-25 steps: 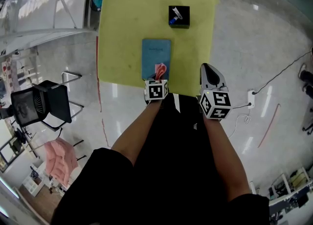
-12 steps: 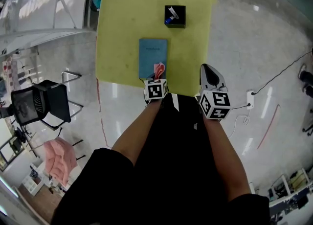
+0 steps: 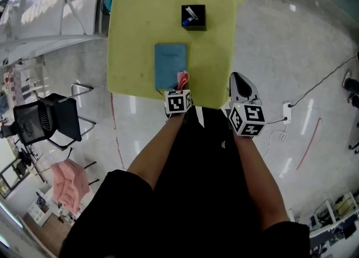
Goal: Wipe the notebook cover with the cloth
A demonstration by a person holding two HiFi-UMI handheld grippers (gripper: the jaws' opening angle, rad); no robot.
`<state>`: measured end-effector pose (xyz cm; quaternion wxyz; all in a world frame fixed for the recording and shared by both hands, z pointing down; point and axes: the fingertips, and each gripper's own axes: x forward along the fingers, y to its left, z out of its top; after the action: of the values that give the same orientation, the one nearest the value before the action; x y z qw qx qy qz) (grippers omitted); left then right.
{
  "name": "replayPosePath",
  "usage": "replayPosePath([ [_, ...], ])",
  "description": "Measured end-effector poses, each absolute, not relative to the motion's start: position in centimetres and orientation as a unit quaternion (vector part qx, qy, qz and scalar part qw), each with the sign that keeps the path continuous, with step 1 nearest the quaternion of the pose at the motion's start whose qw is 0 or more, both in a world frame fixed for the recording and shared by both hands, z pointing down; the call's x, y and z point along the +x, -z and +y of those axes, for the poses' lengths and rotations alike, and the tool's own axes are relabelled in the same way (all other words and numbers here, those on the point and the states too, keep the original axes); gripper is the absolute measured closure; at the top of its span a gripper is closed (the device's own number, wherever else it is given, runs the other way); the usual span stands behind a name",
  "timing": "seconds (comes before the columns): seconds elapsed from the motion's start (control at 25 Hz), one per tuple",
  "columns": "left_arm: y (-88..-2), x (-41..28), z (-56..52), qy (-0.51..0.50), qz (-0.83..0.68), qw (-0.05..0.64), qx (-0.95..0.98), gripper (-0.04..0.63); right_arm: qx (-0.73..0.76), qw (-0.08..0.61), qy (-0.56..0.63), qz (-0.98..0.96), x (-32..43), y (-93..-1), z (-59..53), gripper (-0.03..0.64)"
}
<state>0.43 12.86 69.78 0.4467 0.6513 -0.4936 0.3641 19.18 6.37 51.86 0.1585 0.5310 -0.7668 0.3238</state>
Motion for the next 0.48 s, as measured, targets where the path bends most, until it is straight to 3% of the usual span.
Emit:
replayPosePath([
  [0.32,-65.1,3.6,13.1,-0.309,-0.484,0.447,0.686,0.572,0.523,0.158,-0.327,-0.771,20.3,-51.8,8.0,0.584],
  [0.48,-58.5,3.7,12.3,-0.264,-0.492,0.401,0.727,0.572,0.514,0.154,-0.310,-0.785,19.7,-50.7,8.6,0.584],
])
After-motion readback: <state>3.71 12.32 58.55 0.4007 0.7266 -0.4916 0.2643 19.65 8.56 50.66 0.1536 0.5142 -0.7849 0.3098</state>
